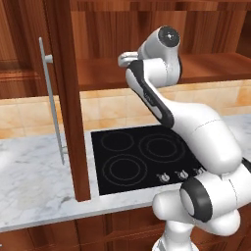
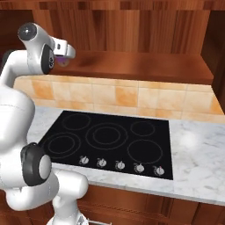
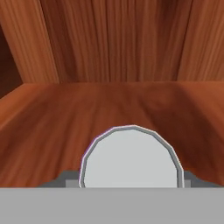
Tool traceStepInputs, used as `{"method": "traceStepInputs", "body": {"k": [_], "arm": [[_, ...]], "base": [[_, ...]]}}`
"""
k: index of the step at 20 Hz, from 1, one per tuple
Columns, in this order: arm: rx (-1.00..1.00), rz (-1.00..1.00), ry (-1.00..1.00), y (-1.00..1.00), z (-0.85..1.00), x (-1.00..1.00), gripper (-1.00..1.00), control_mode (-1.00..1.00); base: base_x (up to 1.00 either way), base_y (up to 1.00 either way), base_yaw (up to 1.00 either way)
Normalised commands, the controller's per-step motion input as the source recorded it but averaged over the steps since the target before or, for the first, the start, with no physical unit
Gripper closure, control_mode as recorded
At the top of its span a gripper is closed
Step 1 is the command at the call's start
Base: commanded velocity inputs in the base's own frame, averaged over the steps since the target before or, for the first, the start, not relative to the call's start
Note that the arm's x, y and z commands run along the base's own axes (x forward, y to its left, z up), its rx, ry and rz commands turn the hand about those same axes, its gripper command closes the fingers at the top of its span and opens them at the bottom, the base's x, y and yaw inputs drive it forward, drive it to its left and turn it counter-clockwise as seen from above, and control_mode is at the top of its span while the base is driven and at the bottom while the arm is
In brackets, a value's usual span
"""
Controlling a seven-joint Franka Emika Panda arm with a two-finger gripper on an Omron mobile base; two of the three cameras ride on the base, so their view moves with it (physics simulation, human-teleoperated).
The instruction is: Sort all alcoholic drinks to one cabinet, and non-alcoholic drinks to the other.
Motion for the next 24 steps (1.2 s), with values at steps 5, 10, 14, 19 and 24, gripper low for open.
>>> {"method": "traceStepInputs", "body": {"k": [5,10,14,19,24], "arm": [[0.00,0.00,0.00,0.05,-0.06,0.37,1.00,-1.00],[0.00,0.00,0.00,0.03,-0.08,0.36,1.00,-1.00],[0.00,0.00,0.00,0.02,-0.13,0.21,1.00,-1.00],[0.00,0.00,0.01,0.08,-0.16,0.08,-1.00,-1.00],[0.00,0.00,0.00,0.01,-0.11,0.13,-1.00,-1.00]], "base": [[0.00,0.00,0.00],[0.00,0.00,0.00],[0.00,0.00,0.00],[0.00,0.00,0.00],[0.00,0.00,0.00]]}}
